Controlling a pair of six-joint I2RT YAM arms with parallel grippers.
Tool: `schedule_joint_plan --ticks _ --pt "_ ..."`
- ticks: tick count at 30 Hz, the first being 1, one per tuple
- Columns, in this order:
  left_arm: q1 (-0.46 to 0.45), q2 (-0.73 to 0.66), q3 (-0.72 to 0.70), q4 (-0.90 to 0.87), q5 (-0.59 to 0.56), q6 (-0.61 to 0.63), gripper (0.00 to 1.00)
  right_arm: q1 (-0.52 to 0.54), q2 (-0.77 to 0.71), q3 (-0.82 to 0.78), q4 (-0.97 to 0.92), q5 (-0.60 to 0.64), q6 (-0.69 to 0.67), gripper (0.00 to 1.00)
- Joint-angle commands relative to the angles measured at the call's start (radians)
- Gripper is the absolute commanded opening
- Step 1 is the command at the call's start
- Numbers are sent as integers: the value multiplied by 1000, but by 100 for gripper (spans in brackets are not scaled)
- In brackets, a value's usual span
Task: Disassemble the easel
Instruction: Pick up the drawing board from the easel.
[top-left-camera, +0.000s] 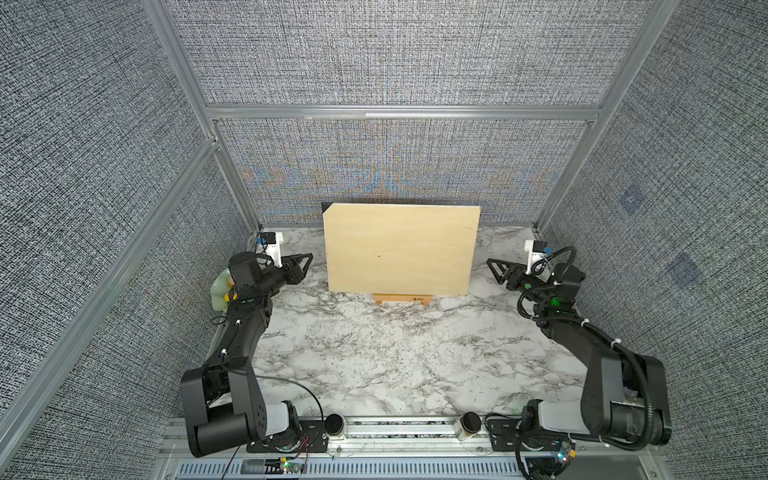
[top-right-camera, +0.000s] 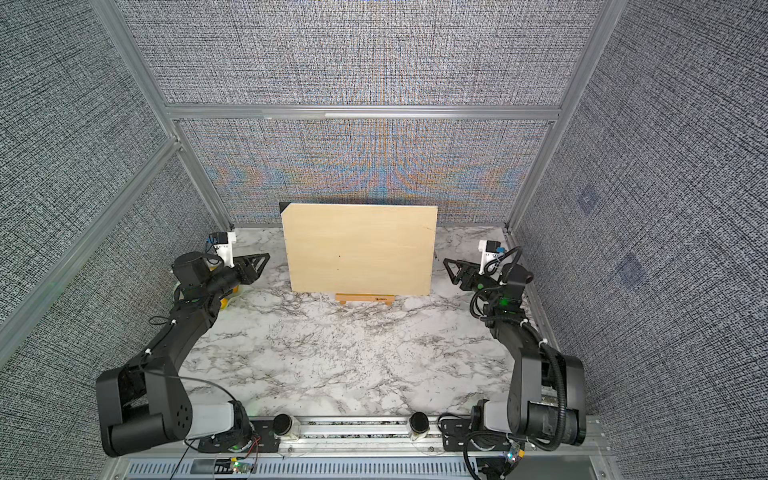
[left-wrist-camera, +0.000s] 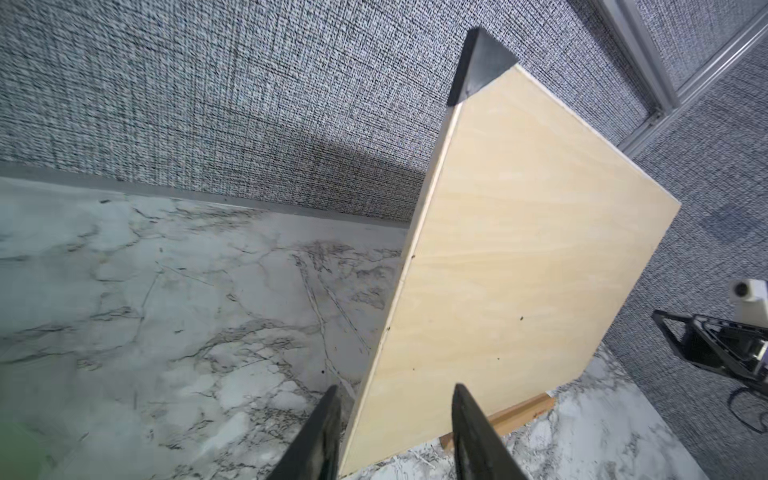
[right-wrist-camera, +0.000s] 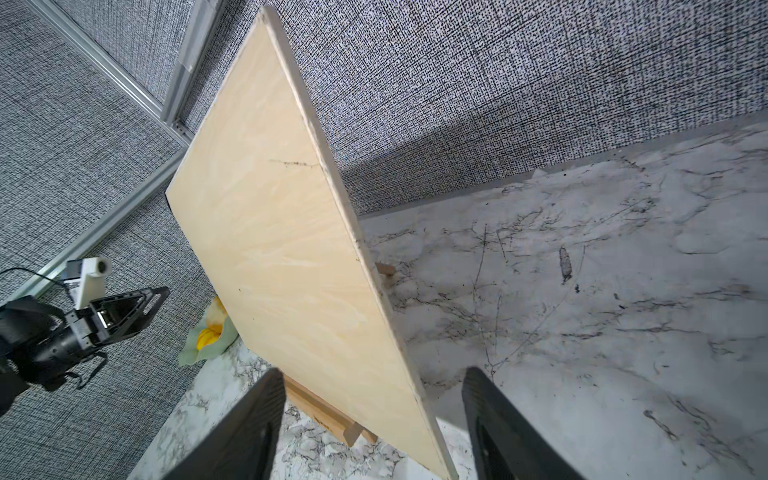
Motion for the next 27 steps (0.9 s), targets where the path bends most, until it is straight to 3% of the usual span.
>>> schedule_joint_plan --ticks 1,5,11,16,27 --pt "17 55 23 93 148 -36 44 -2 32 34 95 -41 30 69" --pt "37 176 56 216 302 -114 42 -1 87 79 82 -69 7 67" --pt "43 239 19 427 341 -181 38 -3 142 123 69 -158 -23 63" --pt "48 252 19 437 335 -170 41 -5 188 156 74 -223 -18 63" --pt "47 347 115 378 332 -114 42 -5 262 224 101 -234 19 64"
